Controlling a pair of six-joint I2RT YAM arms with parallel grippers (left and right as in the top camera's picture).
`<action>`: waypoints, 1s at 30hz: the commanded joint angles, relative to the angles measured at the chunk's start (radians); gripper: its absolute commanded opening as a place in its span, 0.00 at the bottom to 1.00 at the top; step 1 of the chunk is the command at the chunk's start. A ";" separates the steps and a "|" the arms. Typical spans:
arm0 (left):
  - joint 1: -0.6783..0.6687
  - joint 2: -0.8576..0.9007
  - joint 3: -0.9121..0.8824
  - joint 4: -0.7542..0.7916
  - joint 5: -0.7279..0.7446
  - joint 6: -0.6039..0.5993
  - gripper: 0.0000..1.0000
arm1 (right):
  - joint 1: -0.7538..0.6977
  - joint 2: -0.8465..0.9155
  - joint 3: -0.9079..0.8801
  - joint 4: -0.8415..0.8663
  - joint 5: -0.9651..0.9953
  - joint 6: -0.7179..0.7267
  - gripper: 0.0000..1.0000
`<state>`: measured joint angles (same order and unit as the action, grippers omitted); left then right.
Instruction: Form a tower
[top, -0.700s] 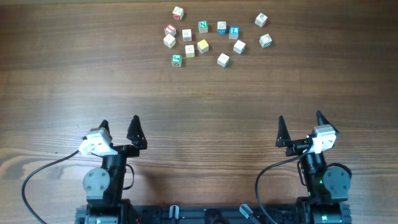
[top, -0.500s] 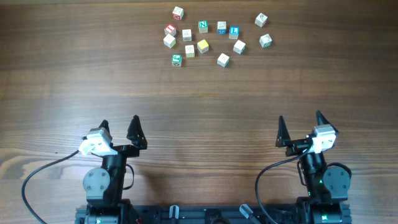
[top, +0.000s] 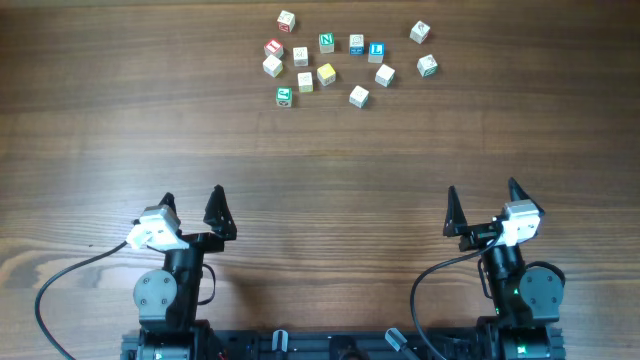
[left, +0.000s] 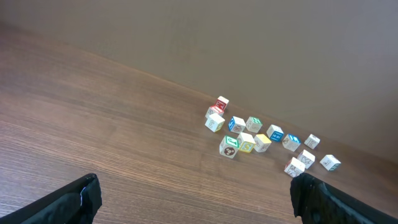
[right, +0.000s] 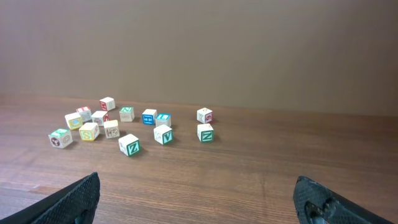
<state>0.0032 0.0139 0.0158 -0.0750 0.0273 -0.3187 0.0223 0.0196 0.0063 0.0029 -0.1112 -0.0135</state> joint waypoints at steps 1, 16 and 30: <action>0.007 -0.007 -0.010 0.000 0.007 0.020 1.00 | -0.004 0.005 -0.001 0.003 0.009 -0.011 1.00; 0.007 -0.007 -0.010 0.001 0.001 0.020 1.00 | -0.004 0.005 -0.001 0.003 0.009 -0.010 1.00; 0.007 0.009 0.129 -0.098 0.069 0.029 1.00 | -0.004 0.005 -0.001 0.003 0.009 -0.011 1.00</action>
<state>0.0032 0.0151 0.0547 -0.1436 0.0734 -0.3145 0.0223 0.0200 0.0063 0.0029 -0.1112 -0.0139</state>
